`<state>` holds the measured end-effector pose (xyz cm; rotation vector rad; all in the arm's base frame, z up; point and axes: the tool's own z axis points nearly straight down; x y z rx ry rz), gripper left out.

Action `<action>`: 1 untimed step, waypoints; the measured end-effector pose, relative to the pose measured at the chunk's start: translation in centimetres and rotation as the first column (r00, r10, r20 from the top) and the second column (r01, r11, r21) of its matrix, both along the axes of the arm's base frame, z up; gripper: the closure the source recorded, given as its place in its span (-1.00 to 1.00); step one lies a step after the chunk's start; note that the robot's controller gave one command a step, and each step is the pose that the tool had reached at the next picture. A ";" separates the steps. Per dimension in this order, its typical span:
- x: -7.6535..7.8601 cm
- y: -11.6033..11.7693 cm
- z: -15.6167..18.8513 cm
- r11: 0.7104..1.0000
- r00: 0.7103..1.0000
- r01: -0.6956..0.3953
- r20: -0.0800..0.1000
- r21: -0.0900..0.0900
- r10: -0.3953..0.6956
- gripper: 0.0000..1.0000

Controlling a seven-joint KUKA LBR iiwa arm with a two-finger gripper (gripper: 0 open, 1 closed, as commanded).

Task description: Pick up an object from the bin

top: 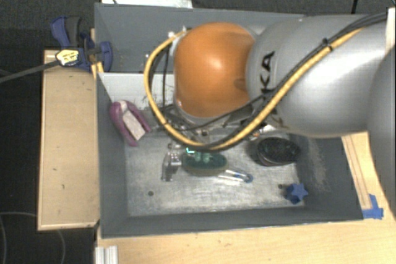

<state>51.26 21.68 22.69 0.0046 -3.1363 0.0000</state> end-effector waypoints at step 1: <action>-3.0 -9.6 -4.8 0.999 0.999 -0.033 0.000 -0.002 0.033 -1.00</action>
Offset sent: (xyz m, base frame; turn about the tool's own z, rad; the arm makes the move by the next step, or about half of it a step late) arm -0.0287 -0.0914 -0.0457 -0.0395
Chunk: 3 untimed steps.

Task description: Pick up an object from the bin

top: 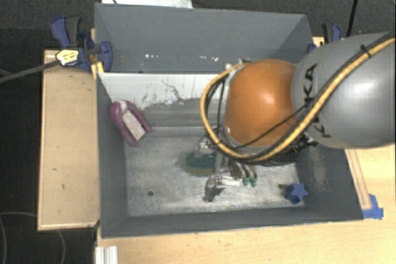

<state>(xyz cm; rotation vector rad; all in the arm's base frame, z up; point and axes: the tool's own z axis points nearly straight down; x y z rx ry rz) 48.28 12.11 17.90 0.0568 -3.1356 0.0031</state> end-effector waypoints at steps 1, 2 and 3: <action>4.1 -4.1 -10.0 0.903 0.902 -0.431 0.039 0.003 0.430 -1.00; 4.5 -3.8 -9.6 0.906 0.905 -0.423 0.057 0.002 0.422 1.00; 5.8 -5.3 4.5 0.782 0.782 -0.623 0.014 -0.003 0.623 1.00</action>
Offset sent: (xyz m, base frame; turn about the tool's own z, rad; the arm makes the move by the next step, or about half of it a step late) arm 0.0328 -0.0478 -0.1090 -0.4426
